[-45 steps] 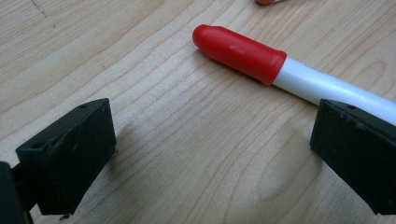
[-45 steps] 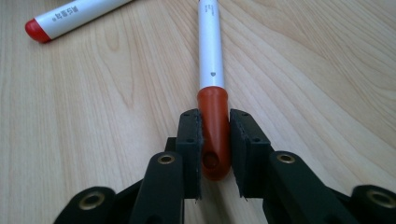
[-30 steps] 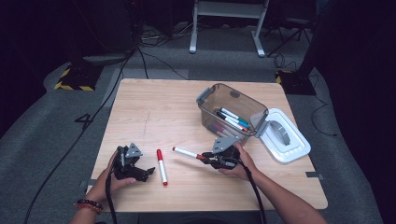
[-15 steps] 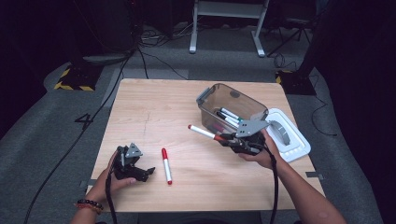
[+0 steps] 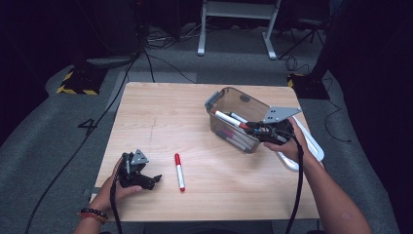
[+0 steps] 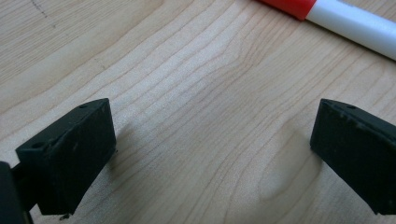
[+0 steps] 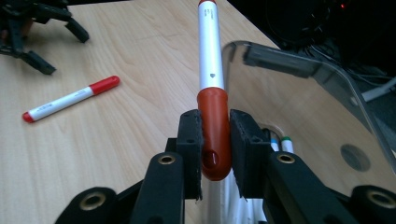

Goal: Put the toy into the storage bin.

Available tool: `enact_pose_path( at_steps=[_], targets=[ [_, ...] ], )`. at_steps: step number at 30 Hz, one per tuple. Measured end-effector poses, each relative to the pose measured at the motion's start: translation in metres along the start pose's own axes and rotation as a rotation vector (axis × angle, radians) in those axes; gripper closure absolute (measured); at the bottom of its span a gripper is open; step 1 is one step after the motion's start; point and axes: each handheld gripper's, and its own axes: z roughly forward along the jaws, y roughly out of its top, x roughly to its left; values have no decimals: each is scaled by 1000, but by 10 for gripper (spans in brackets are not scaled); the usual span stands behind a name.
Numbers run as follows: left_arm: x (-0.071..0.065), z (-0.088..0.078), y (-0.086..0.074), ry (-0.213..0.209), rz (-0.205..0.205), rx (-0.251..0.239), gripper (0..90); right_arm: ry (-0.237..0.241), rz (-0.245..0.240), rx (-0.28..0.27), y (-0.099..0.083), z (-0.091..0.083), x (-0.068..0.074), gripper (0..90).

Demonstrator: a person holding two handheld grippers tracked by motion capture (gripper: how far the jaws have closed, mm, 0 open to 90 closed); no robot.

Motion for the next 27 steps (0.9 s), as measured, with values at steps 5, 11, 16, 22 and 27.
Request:
enact_pose_path(
  at_steps=[5,11,16,22,27],
  targets=[
    [0,0,0,0,0,0,4,-11,54,45,-6,9,-22,755],
    [0,0,0,1,-1,0,4,-1,74,117,-6,21,-38,755],
    [0,0,0,1,0,0,4,-14,97,188,-10,36,-54,755],
    [0,0,0,0,-1,0,4,-12,116,231,-12,52,-66,754],
    [0,0,0,0,-1,0,4,14,123,273,-14,64,-66,754]
  ],
)
